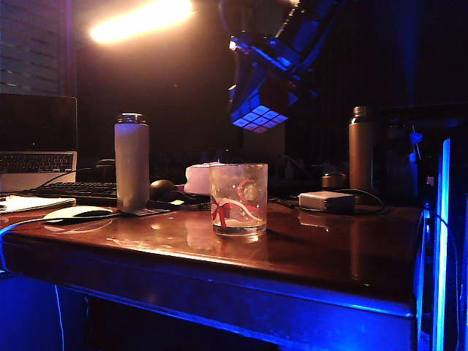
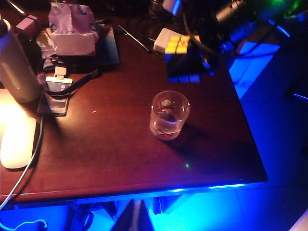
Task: Stack the Rubik's Cube on top of the glass cup.
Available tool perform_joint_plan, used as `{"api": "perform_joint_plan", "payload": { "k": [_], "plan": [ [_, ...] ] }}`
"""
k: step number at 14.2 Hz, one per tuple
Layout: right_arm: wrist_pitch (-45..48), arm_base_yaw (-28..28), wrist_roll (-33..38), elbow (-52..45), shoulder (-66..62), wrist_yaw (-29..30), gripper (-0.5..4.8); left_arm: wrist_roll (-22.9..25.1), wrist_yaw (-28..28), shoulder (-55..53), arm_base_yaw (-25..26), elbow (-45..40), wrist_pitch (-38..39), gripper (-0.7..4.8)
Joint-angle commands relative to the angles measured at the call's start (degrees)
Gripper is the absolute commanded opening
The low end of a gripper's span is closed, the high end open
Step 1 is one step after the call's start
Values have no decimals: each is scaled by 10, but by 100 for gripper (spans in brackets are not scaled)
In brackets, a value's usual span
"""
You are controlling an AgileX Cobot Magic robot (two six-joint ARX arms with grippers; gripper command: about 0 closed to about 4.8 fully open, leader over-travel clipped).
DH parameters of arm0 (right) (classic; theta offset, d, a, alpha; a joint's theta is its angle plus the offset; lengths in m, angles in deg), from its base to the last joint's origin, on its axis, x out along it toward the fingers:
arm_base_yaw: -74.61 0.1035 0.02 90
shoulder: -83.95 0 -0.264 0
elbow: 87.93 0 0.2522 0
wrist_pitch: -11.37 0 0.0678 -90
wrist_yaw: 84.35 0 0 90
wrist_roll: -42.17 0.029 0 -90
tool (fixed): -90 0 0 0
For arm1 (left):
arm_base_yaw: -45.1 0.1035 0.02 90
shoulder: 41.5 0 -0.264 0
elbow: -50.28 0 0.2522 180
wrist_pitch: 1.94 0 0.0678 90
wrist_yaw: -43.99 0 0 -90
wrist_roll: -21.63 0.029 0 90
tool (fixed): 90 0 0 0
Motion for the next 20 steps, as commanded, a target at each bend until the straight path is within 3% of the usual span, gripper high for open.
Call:
{"api": "perform_joint_plan", "payload": {
  "k": [1, 7, 18, 19, 20],
  "plan": [
    [-6, 17, -12, 4, 0, 15, 210, 2, -4, 2, 0, 3, -9, -3],
    [-53, 28, -38, 4, -32, 9, 210, 2, -4, 2, 0, 3, -9, -3],
    [-45, 34, -39, 4, -63, 2, 212, 2, -4, 2, 0, 3, -9, -3],
    [-45, 34, -41, 4, -63, 3, 292, 2, -4, 2, 0, 3, -9, -3],
    [-46, 34, -41, 4, -63, 3, 479, 2, -4, 2, 0, 3, -9, -3]
  ]
}}
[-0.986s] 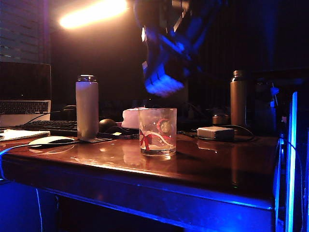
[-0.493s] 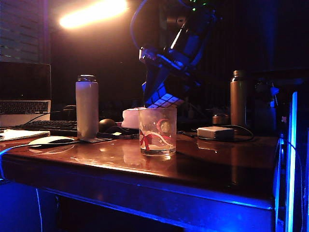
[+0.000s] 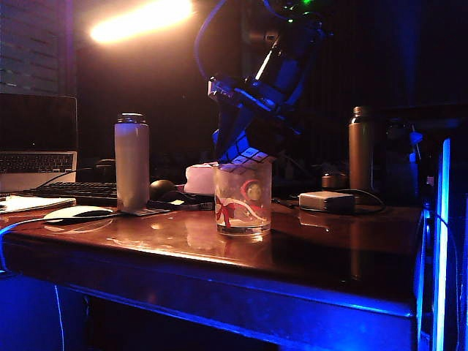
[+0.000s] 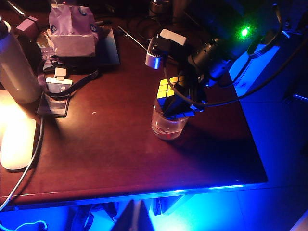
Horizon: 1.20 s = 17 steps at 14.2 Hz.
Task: Stack the Rubik's Cube on top of the glass cup.
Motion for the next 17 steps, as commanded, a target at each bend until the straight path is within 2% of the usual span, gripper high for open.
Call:
{"api": "perform_joint_plan", "payload": {
  "k": [1, 6, 10, 11, 12, 13, 17],
  "plan": [
    [5, 2, -4, 4, 3, 2, 479, 2, -3, 2, 0, 3, -8, -3],
    [5, 2, -4, 19, 13, 2, 479, 2, -3, 2, 0, 3, -5, -3],
    [-13, 2, -3, 116, 15, 1, 479, 2, -3, 4, 0, 3, -9, -3],
    [-32, 2, -4, 156, 15, 2, 311, 2, -3, 7, 0, 3, -14, -3],
    [-61, 3, -3, 202, 15, 3, 46, 4, -3, 15, 0, 3, -21, -4],
    [-83, 6, 0, 249, 15, 4, -2, 4, -3, 25, 0, 4, -35, -3],
    [-91, 6, 43, 347, 87, 3, -7, -1, -2, 78, 0, 3, -62, -3]
  ]
}}
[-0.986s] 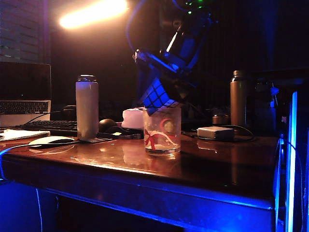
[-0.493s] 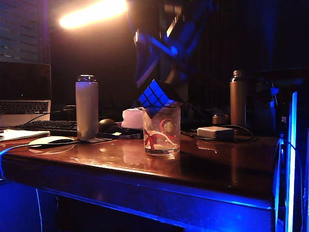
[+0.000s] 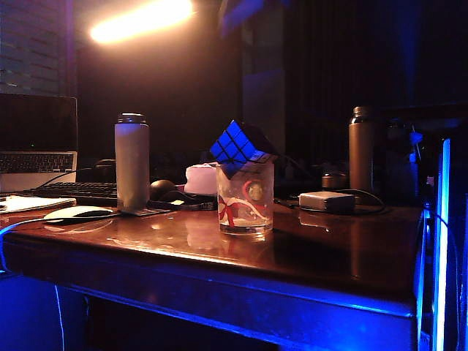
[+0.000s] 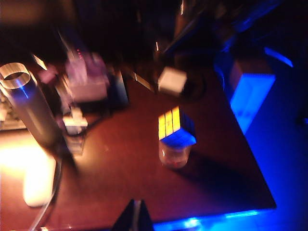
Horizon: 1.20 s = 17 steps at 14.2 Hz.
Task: Stack the Rubik's Cube on top of the glass cup.
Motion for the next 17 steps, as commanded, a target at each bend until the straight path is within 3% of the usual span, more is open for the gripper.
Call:
{"api": "perform_joint_plan", "payload": {
  "k": [1, 4, 7, 9, 13, 17],
  "plan": [
    [-13, 1, 23, 51, 68, 2, -7, -8, -2, 36, 0, 2, -10, -3],
    [-15, 1, 23, 54, 184, -6, -7, -35, 15, 90, 0, 1, -8, -3],
    [-24, 1, 21, 53, 299, -29, -7, -39, 29, 161, 0, -2, 68, -3],
    [-33, 1, 21, 53, 333, -29, -7, -39, 68, 236, 0, -44, 78, -3],
    [-22, 1, -46, 49, 303, -27, -5, -50, 63, 318, 0, -221, -13, -3],
    [97, 1, -50, 49, 260, -29, -5, -100, 68, 350, 0, -419, -202, -3]
  ]
}}
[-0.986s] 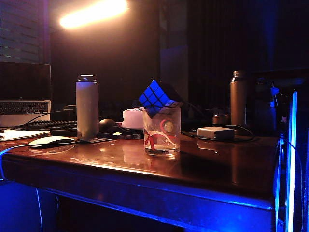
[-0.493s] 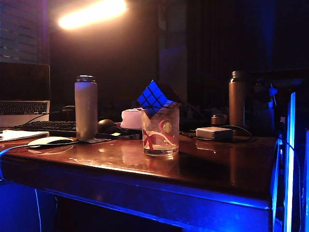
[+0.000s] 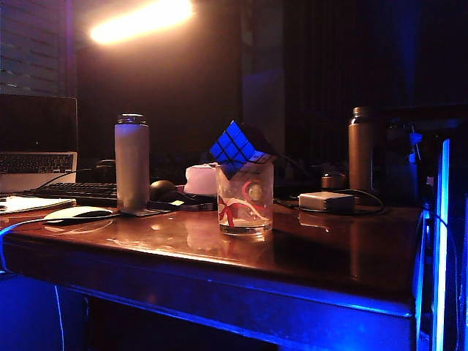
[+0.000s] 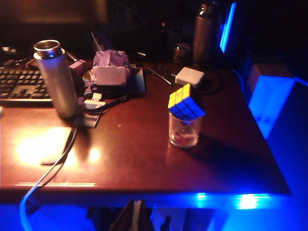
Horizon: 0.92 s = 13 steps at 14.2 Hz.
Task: Stack the Rubik's Cube on top of the glass cup.
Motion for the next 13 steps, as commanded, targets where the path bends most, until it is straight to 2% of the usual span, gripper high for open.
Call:
{"api": "perform_joint_plan", "payload": {
  "k": [1, 3, 5, 8, 10, 13],
  "plan": [
    [92, 1, -4, 2, -21, -1, -4, -65, 6, 5, 0, -118, -155, -3],
    [146, 1, -4, -4, -46, -2, -4, -84, 53, 5, 0, -194, -258, -3],
    [132, 1, -3, -4, -66, -29, -2, -84, 64, 5, 0, -241, -314, -3],
    [78, 1, -3, -4, -63, -33, 1, -89, 64, 5, 0, -323, -341, -3],
    [37, 1, 1, -3, -52, -33, 1, -130, 64, 5, 0, -390, -371, -3],
    [6, 1, 1, -3, -6, -34, 1, -107, 63, 5, 0, -439, -371, -3]
  ]
}}
